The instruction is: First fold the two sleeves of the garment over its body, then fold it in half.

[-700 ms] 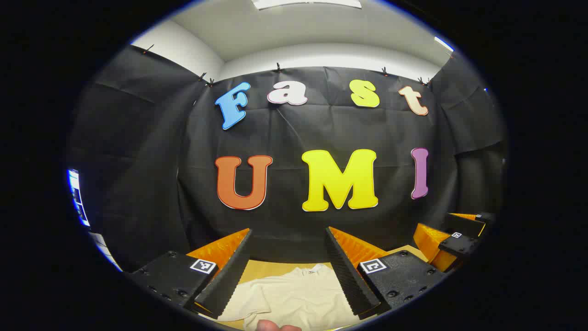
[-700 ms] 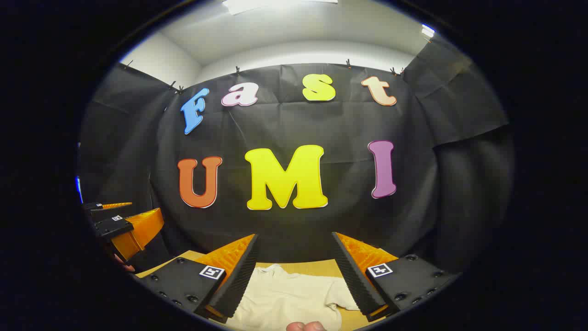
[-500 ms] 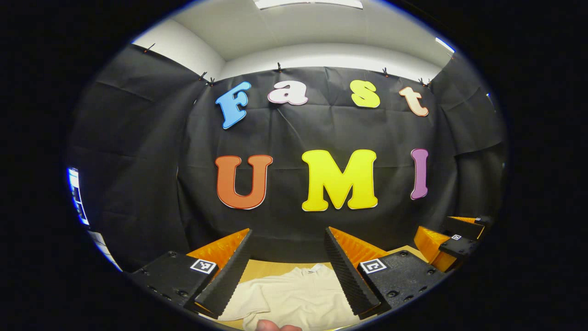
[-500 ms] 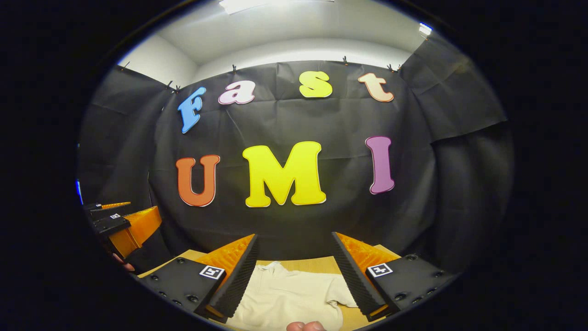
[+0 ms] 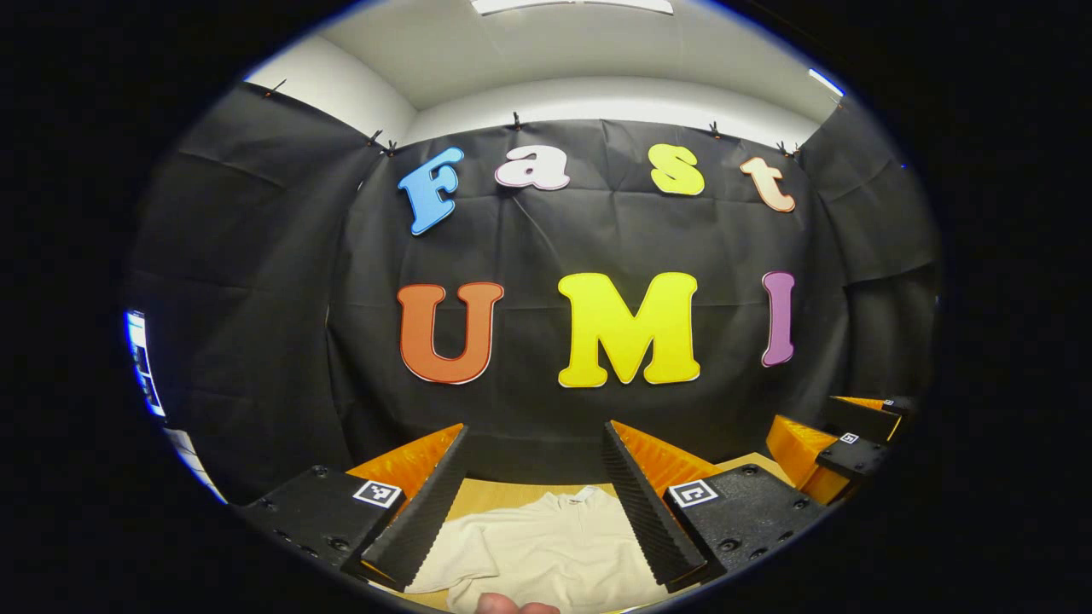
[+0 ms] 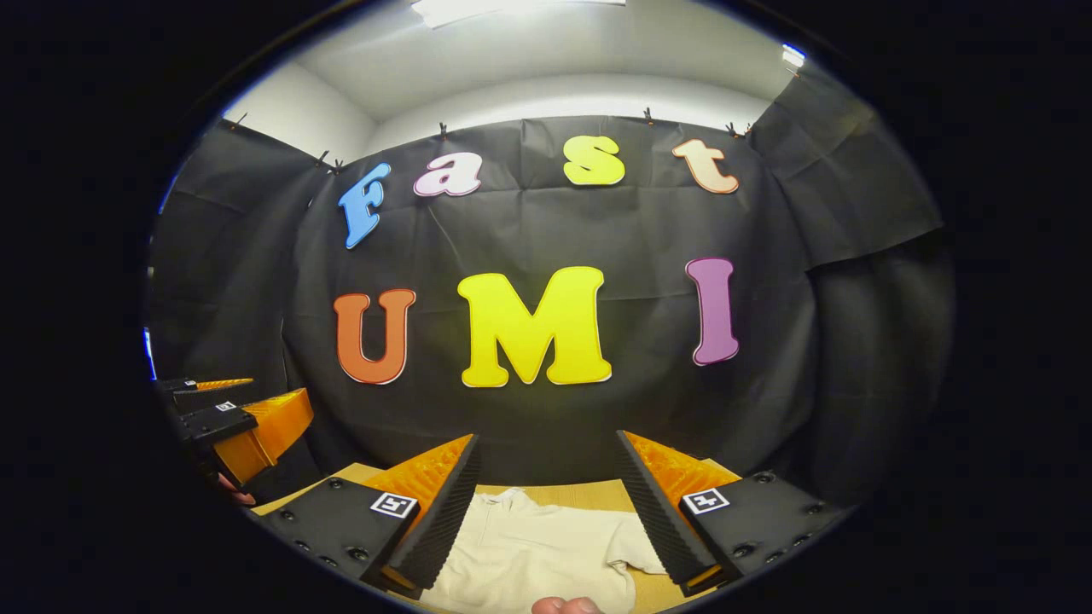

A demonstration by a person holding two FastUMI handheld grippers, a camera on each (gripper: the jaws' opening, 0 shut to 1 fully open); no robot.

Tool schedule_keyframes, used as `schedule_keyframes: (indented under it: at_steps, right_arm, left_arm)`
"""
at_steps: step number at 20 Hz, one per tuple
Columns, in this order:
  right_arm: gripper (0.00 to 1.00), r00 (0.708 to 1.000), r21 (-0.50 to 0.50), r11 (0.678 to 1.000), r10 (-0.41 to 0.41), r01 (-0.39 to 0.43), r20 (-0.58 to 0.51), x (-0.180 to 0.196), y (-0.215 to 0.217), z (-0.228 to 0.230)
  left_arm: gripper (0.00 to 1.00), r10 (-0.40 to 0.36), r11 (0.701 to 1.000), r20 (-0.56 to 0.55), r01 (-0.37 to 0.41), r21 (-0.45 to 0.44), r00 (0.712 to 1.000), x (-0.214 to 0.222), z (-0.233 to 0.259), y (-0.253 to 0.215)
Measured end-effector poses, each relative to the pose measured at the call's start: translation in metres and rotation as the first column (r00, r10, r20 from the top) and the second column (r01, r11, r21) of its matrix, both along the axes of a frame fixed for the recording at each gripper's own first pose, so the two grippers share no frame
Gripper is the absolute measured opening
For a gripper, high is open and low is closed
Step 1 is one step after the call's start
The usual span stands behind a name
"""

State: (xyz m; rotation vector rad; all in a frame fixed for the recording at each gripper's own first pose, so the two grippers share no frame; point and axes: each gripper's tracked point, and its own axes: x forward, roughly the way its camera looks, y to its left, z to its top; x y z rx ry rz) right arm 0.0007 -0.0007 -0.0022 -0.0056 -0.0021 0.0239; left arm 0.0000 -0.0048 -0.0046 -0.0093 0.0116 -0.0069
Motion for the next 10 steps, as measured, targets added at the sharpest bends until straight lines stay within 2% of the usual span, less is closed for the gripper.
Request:
schedule_keyframes:
  at_steps: [1, 2, 10]
  right_arm:
    - [0.94, 1.000, 0.003, 1.000, -0.004, 0.004, -0.007, 0.002, -0.003, -0.001]
    - [0.96, 1.000, 0.006, 1.000, -0.007, 0.007, -0.009, 0.003, -0.006, -0.001]
    - [0.96, 0.999, 0.004, 0.999, -0.041, 0.041, -0.027, 0.011, -0.024, -0.004]
  left_arm:
    - [0.98, -0.001, 1.000, 0.004, 0.001, -0.003, 1.000, 0.001, 0.001, 0.000]
    - [0.98, 0.002, 1.000, 0.004, -0.001, -0.003, 1.000, 0.002, 0.001, 0.001]
    - [0.98, 0.024, 1.000, -0.001, -0.024, 0.004, 1.000, 0.005, -0.005, 0.005]
